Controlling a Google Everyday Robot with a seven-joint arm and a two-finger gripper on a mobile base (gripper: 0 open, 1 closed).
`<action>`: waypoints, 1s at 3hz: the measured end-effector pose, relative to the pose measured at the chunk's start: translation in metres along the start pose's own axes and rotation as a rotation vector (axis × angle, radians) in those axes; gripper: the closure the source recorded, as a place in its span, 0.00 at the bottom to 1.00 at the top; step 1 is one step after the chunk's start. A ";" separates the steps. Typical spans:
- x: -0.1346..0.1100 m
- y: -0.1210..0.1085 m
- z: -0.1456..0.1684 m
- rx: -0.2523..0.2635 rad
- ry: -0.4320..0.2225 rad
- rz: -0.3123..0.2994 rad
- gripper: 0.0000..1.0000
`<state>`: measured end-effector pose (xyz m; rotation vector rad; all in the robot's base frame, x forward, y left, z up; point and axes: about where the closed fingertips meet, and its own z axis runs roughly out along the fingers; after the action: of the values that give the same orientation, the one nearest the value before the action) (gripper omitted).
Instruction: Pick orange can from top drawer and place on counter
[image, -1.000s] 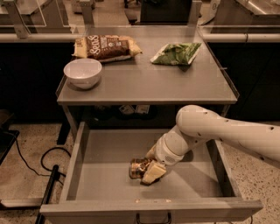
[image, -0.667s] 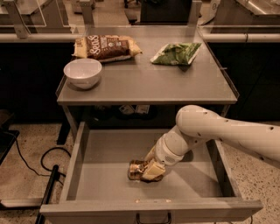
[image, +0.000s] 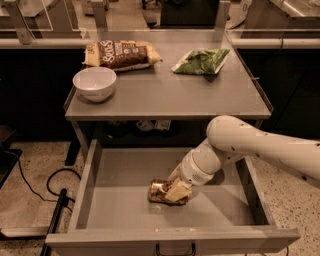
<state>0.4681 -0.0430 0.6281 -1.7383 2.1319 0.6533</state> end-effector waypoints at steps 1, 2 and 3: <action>-0.005 -0.007 -0.040 0.016 -0.021 0.041 1.00; -0.020 -0.015 -0.089 0.037 0.008 0.055 1.00; -0.043 -0.022 -0.142 0.050 0.034 0.042 1.00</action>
Offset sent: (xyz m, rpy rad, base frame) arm 0.0381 -0.0570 0.1547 -0.0704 0.0024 -0.0822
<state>0.5053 -0.0858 0.7674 -1.6941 2.1938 0.5799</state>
